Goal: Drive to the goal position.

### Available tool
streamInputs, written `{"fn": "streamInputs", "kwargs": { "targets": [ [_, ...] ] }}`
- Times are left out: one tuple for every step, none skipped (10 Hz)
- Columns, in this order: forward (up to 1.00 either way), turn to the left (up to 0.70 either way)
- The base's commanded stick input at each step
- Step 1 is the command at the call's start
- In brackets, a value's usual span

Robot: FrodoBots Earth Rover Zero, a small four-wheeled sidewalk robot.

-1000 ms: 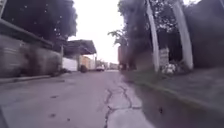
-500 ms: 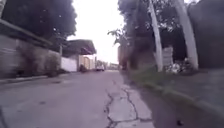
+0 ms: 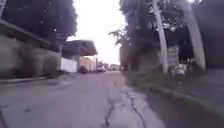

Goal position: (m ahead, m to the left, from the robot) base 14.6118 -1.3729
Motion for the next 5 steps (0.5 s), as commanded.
{"fn": "streamInputs", "kwargs": {
  "targets": [
    [0.70, 0.00],
    [0.70, 0.00],
    [0.70, 0.00],
    [0.70, -0.05],
    [0.70, -0.21]
  ]
}}
